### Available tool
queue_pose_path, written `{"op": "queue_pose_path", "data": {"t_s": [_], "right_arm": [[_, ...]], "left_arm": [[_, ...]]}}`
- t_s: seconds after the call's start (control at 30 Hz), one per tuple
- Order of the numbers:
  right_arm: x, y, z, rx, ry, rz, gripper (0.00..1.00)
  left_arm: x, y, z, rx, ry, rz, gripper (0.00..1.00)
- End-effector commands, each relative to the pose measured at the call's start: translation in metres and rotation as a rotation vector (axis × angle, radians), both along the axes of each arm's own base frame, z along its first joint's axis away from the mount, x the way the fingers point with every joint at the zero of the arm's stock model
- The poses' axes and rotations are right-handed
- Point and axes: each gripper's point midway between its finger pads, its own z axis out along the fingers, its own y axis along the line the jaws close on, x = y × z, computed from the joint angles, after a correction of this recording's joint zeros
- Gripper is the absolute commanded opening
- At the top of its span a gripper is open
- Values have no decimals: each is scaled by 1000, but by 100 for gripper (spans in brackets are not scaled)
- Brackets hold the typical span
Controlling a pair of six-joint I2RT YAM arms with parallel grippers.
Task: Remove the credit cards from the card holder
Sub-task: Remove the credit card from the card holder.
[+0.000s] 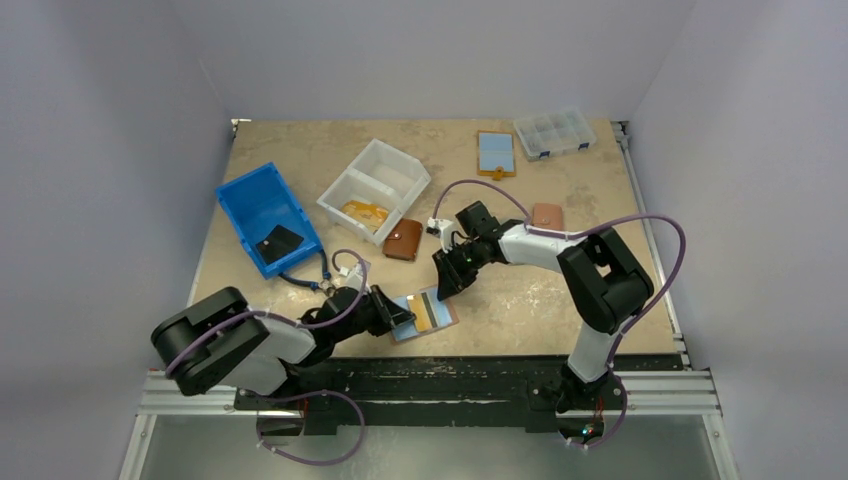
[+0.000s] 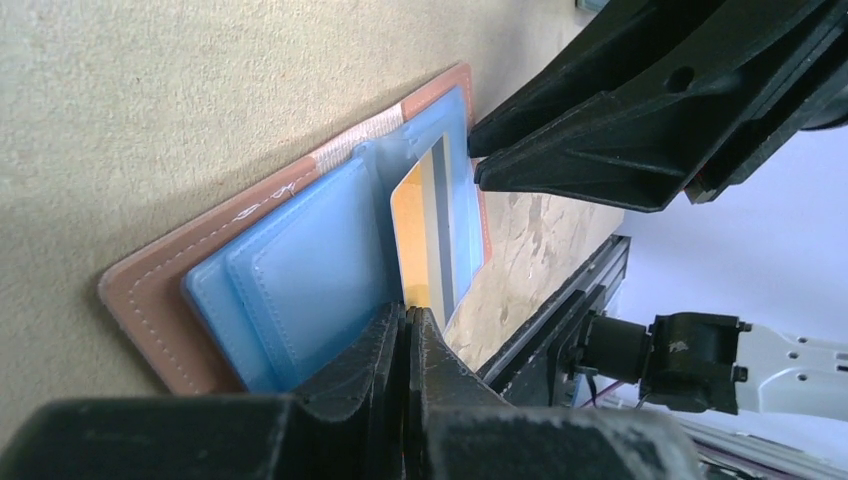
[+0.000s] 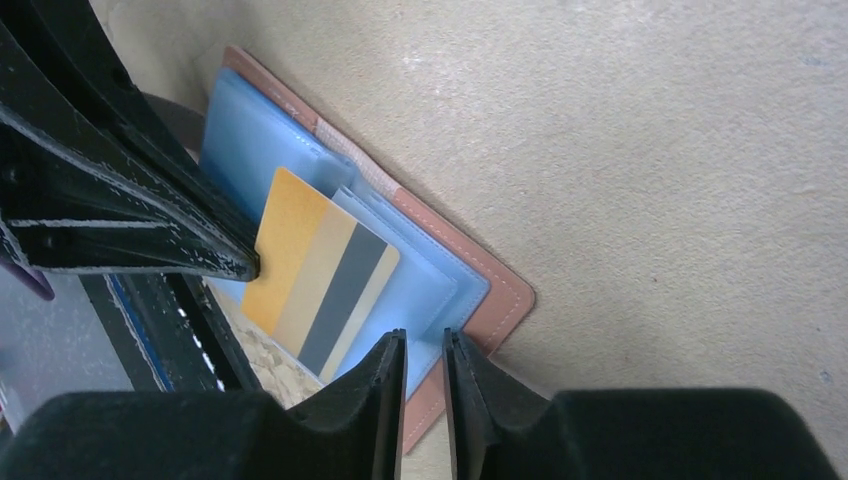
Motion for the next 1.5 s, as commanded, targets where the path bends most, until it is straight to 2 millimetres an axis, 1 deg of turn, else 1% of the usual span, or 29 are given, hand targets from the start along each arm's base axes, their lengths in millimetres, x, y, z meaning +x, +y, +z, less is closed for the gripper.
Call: {"op": "queue_pose_path", "data": {"t_s": [0.0, 0.07, 0.17, 0.3, 0.4, 0.53, 0.57, 0.63, 0.67, 0.7, 0.8, 0.87, 0.93, 1.07, 1.23, 1.33, 1.47], "right_arm": [[7, 9, 33, 86, -91, 88, 31], [5, 10, 40, 114, -100, 122, 35], [-1, 10, 50, 159, -112, 189, 40], [-11, 11, 65, 220, -140, 292, 46], [-19, 11, 72, 262, -146, 346, 51], [-27, 10, 72, 292, -131, 390, 53], [-29, 11, 71, 296, -122, 387, 52], [-29, 14, 69, 303, -110, 370, 47], [-28, 15, 67, 299, -102, 352, 40], [-27, 17, 65, 296, -94, 333, 31], [-25, 21, 56, 273, -61, 283, 13], [-22, 24, 47, 246, -43, 241, 8], [-19, 24, 37, 209, -42, 215, 7], [-14, 23, 26, 156, -27, 154, 3], [-9, 17, 10, 84, -20, 102, 2], [-5, 12, -2, 25, -16, 82, 1], [1, 3, -15, -49, -30, 50, 1]], "left_arm": [[-2, 13, -3, 127, -59, -37, 0], [0, 20, -4, 187, -72, -34, 0], [2, 27, 1, 237, -109, -37, 0], [3, 34, 7, 271, -155, -41, 0], [4, 39, 9, 303, -163, -43, 0], [4, 32, 14, 286, -173, -67, 0], [4, 29, 16, 270, -179, -76, 0], [3, 23, 21, 241, -189, -93, 0], [2, 19, 23, 222, -192, -107, 0], [1, 17, 25, 206, -196, -115, 0], [0, 10, 31, 165, -205, -136, 0], [-1, 5, 35, 140, -209, -145, 0], [0, 2, 36, 122, -208, -150, 0], [1, -4, 36, 93, -208, -156, 0], [2, -7, 28, 89, -188, -163, 0], [2, -4, 25, 91, -182, -158, 0], [4, 11, 22, 101, -171, -131, 0]]}}
